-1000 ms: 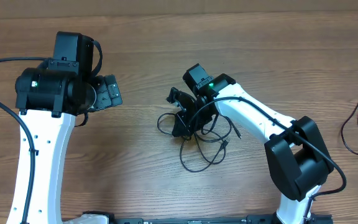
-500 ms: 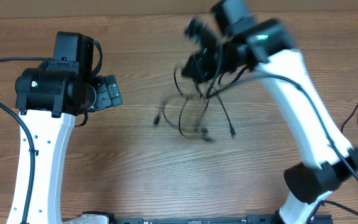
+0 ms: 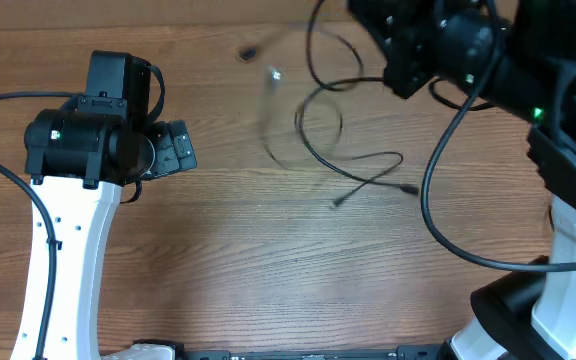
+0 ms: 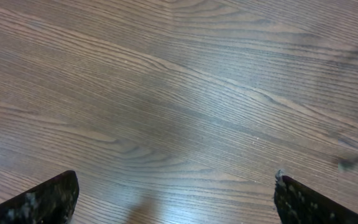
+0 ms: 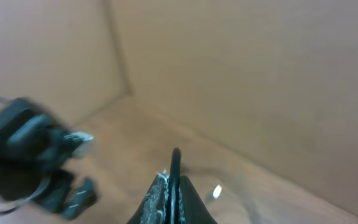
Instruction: Untangle cables
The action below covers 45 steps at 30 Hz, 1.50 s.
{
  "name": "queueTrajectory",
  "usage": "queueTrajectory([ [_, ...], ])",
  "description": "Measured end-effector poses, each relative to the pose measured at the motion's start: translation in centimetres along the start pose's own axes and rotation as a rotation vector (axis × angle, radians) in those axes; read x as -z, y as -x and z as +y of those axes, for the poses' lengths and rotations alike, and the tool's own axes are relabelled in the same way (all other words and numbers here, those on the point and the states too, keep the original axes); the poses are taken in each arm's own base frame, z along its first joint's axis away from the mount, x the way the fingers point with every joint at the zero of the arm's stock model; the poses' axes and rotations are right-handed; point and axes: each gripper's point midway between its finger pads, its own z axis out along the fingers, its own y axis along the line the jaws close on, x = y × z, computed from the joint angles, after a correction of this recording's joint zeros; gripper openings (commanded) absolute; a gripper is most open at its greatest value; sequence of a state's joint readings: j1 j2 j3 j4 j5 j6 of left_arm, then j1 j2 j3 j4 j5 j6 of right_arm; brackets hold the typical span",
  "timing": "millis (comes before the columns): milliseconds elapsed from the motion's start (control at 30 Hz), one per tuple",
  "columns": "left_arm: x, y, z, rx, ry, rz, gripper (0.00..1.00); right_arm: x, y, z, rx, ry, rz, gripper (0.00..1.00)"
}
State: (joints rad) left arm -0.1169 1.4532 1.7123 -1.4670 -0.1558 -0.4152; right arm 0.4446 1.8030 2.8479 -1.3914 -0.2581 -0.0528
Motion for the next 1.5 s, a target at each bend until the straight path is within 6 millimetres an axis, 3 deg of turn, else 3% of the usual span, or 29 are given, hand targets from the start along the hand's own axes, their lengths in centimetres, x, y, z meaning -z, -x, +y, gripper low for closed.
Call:
queueTrajectory([
  [200, 0.0, 0.0, 0.0, 0.000, 0.000, 0.000, 1.00, 0.0, -2.3, -4.0, -0.012, -0.228, 0.093, 0.04],
  [433, 0.0, 0.0, 0.0, 0.000, 0.000, 0.000, 1.00, 1.4, -1.7, -8.3, 0.000, -0.490, 0.069, 0.04],
  [633, 0.0, 0.0, 0.0, 0.000, 0.000, 0.000, 1.00, 4.4, -1.5, -13.7, -0.023, -0.744, 0.055, 0.04],
  [800, 0.0, 0.0, 0.0, 0.000, 0.000, 0.000, 1.00, 8.6, -2.2, -20.4, -0.125, -0.972, 0.043, 0.04],
  [867, 0.0, 0.0, 0.0, 0.000, 0.000, 0.000, 1.00, 10.4, -3.1, -23.4, -0.179, -1.064, 0.047, 0.04],
  [1067, 0.0, 0.0, 0.0, 0.000, 0.000, 0.000, 1.00, 12.9, -5.8, -30.0, -0.304, -1.172, 0.070, 0.04],
  [1367, 0.0, 0.0, 0.0, 0.000, 0.000, 0.000, 1.00, 13.5, -9.8, -38.3, -0.473, -1.186, 0.058, 0.04],
  [1500, 0.0, 0.0, 0.0, 0.000, 0.000, 0.000, 1.00, 13.6, -12.6, -41.5, -0.544, -1.212, 0.089, 0.04],
])
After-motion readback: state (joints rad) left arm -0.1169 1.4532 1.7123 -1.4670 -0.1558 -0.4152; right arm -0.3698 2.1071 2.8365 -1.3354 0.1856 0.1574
